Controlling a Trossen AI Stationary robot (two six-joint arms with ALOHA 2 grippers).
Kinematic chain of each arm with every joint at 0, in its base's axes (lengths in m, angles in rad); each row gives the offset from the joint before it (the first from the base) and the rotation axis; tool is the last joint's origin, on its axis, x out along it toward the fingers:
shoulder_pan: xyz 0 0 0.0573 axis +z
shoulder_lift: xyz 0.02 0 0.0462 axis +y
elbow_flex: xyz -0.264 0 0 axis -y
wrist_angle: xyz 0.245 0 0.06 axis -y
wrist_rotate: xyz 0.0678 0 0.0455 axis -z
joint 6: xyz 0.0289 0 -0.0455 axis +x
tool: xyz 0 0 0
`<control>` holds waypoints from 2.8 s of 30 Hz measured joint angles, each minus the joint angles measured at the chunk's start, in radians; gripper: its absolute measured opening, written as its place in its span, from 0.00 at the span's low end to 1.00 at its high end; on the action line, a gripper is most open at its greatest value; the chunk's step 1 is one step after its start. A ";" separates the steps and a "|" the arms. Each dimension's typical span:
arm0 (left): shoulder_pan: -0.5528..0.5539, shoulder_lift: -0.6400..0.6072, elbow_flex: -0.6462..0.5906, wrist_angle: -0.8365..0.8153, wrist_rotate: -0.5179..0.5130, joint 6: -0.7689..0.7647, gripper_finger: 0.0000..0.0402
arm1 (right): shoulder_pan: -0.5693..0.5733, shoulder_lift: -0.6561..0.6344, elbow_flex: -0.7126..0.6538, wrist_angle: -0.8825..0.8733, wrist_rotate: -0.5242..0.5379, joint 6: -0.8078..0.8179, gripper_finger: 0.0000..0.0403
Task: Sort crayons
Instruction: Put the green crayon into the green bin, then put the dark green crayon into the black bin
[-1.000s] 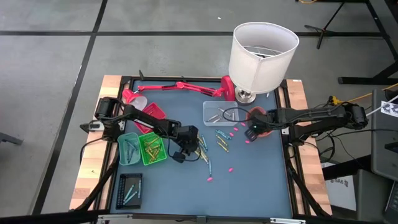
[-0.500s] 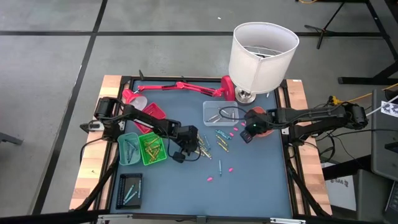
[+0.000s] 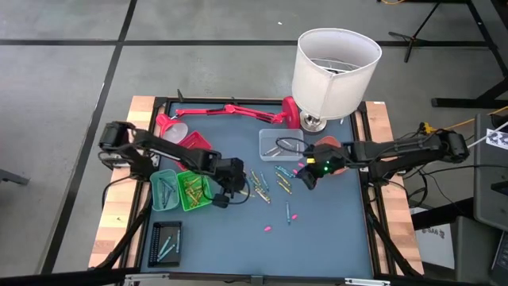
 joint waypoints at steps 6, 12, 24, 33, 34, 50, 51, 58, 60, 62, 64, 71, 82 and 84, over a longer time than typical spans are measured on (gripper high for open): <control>-0.035 -0.132 0.002 -0.231 0.004 -0.096 0.01 | 0.105 0.000 0.000 0.066 0.081 0.018 0.22; -0.082 -0.228 0.003 -0.469 0.004 -0.199 0.01 | 0.203 0.011 0.001 0.066 0.204 0.147 0.22; -0.156 -0.262 0.003 -0.790 -0.105 -0.240 0.04 | 0.339 0.211 0.001 0.236 0.261 0.249 0.22; -0.155 -0.261 0.003 -0.827 -0.204 -0.333 0.17 | 0.395 0.382 0.010 0.360 0.284 0.322 0.22; -0.154 -0.261 0.003 -0.828 -0.204 -0.347 0.18 | 0.395 0.396 0.015 0.363 0.288 0.338 0.22; -0.155 -0.261 0.004 -0.822 -0.204 -0.372 0.30 | 0.405 0.520 0.307 -0.112 0.351 0.425 0.22; -0.155 -0.261 0.004 -0.822 -0.204 -0.372 0.30 | 0.405 0.536 0.327 -0.145 0.351 0.429 0.22; -0.154 -0.261 0.004 -0.822 -0.204 -0.372 0.30 | 0.405 0.666 0.428 -0.196 0.328 0.432 0.22; -0.154 -0.261 0.004 -0.821 -0.204 -0.372 0.30 | 0.405 0.702 0.449 -0.221 0.320 0.433 0.22; -0.154 -0.261 0.004 -0.821 -0.204 -0.372 0.30 | 0.405 0.730 0.468 -0.259 0.310 0.448 0.22; -0.154 -0.261 0.004 -0.820 -0.203 -0.372 0.30 | 0.405 0.750 0.482 -0.275 0.305 0.451 0.22; -0.154 -0.261 0.004 -0.812 -0.203 -0.372 0.30 | 0.405 0.784 0.492 -0.290 0.305 0.450 0.22; -0.154 -0.261 0.004 -0.821 -0.203 -0.369 0.30 | 0.406 0.785 0.490 -0.306 0.317 0.441 0.07; -0.154 -0.261 0.004 -0.830 -0.203 -0.369 0.30 | 0.406 0.785 0.490 -0.302 0.325 0.417 0.03</control>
